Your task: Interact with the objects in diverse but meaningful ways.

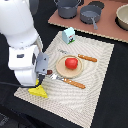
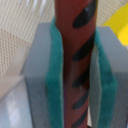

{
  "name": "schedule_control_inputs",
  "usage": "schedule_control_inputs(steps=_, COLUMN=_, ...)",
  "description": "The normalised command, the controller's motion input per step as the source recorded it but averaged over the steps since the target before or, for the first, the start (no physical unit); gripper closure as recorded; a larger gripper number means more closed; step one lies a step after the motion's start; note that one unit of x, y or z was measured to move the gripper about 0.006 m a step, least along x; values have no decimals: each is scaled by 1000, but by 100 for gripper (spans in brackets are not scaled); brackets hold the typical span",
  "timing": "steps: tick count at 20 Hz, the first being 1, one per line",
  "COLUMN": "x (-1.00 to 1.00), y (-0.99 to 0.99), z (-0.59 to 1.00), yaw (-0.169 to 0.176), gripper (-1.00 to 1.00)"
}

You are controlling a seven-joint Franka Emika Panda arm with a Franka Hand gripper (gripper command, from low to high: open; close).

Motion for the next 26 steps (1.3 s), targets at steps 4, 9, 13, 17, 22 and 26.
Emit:
schedule_control_inputs(steps=4, x=673, y=-505, z=714, yaw=-35, gripper=100)
schedule_control_inputs(steps=9, x=791, y=-448, z=585, yaw=-21, gripper=100)
schedule_control_inputs(steps=13, x=881, y=-352, z=321, yaw=-13, gripper=100)
schedule_control_inputs(steps=17, x=982, y=-235, z=275, yaw=-3, gripper=100)
schedule_control_inputs(steps=22, x=988, y=-218, z=250, yaw=-2, gripper=100)
schedule_control_inputs(steps=26, x=1000, y=-189, z=290, yaw=0, gripper=100)
